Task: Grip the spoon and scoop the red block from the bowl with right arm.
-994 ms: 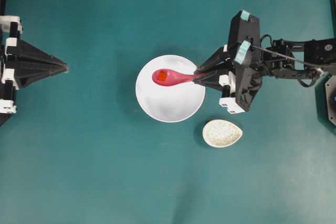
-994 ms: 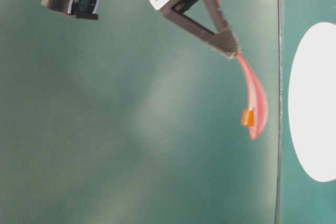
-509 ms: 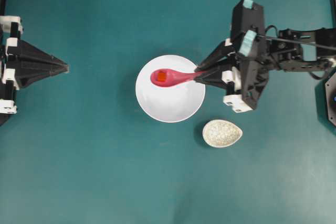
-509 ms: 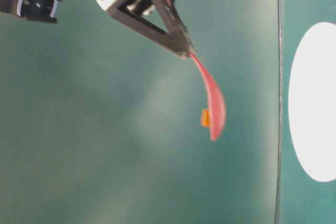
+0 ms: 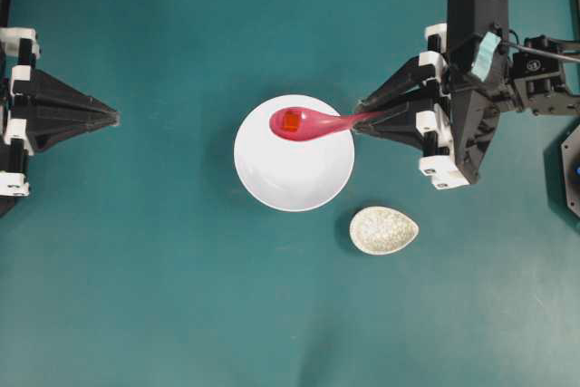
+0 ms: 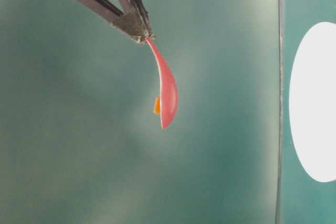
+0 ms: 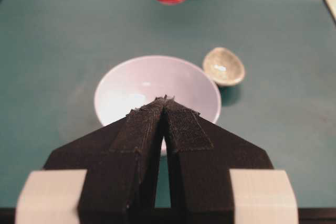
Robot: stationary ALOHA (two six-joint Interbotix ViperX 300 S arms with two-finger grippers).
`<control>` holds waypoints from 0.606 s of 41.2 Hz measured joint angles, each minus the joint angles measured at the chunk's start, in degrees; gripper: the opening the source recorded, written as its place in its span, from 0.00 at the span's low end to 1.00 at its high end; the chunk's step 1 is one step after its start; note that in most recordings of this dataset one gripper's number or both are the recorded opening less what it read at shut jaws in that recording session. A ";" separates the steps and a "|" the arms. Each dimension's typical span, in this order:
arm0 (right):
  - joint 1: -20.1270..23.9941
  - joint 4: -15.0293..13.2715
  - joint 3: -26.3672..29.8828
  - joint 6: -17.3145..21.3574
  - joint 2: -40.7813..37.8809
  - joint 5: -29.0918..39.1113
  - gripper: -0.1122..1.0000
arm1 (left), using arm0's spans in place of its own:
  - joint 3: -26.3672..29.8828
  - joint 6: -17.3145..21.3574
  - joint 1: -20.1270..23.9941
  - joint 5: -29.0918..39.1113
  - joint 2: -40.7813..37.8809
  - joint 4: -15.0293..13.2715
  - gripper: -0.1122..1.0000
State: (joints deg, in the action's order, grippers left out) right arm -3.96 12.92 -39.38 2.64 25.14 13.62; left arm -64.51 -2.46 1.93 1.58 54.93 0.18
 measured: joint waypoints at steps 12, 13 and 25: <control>0.00 -0.09 -0.18 0.09 0.00 -1.67 0.33 | 0.00 0.00 0.00 -0.26 0.00 0.09 0.10; 0.00 -0.09 -0.18 0.09 0.00 -1.67 0.32 | 0.00 0.00 0.00 -0.26 0.00 0.09 0.10; 0.00 -0.09 -0.18 0.09 0.00 -1.76 0.33 | -0.09 0.00 0.00 -0.26 0.00 0.00 0.10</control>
State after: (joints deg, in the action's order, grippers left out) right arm -3.96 12.83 -39.55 2.72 25.14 11.87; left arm -64.60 -2.46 1.93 1.32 54.93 0.18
